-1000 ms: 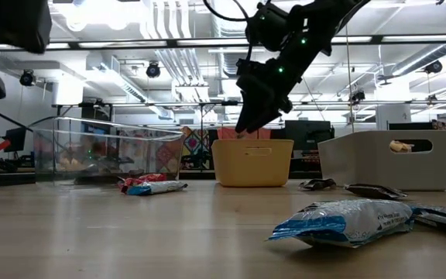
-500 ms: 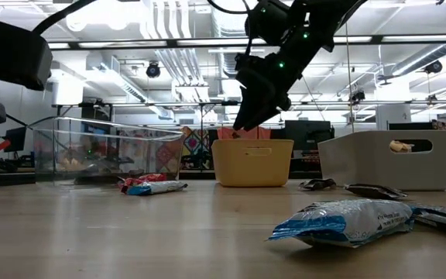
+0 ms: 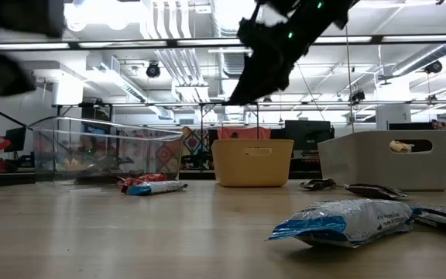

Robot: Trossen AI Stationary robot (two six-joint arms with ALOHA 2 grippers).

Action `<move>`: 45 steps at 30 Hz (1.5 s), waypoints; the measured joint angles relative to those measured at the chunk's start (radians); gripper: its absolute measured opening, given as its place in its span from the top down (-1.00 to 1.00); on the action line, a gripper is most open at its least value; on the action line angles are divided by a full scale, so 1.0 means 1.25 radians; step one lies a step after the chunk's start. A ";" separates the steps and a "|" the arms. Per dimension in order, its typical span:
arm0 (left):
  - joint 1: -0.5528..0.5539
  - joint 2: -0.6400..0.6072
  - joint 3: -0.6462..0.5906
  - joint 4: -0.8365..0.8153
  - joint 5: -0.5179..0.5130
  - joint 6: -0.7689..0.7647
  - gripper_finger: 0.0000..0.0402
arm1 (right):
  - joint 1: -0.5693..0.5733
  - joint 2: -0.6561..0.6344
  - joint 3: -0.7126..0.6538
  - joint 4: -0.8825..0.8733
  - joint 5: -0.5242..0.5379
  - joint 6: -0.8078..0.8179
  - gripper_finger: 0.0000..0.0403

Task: Organize candy in baskets
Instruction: Put the red chocolate into the gray bin

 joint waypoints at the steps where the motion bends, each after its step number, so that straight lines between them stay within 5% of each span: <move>1: 0.000 -0.008 0.008 -0.001 -0.027 0.029 0.90 | 0.014 -0.008 0.000 -0.001 0.000 -0.006 -0.18; 9: 0.012 -0.098 0.048 0.140 -0.281 0.344 0.96 | 0.157 -0.029 -0.020 0.062 0.000 -0.050 -0.17; 19: 0.028 -0.183 -0.105 0.630 -0.308 0.760 0.96 | 0.303 -0.023 -0.127 0.363 0.006 -0.109 -0.16; 29: 0.104 -0.176 -0.318 1.134 -0.308 0.874 0.93 | 0.348 0.056 -0.179 0.581 0.006 -0.055 -0.16; 45: 0.151 -0.154 -0.377 1.251 -0.306 0.881 0.94 | 0.336 0.198 -0.159 0.815 0.050 -0.047 -0.16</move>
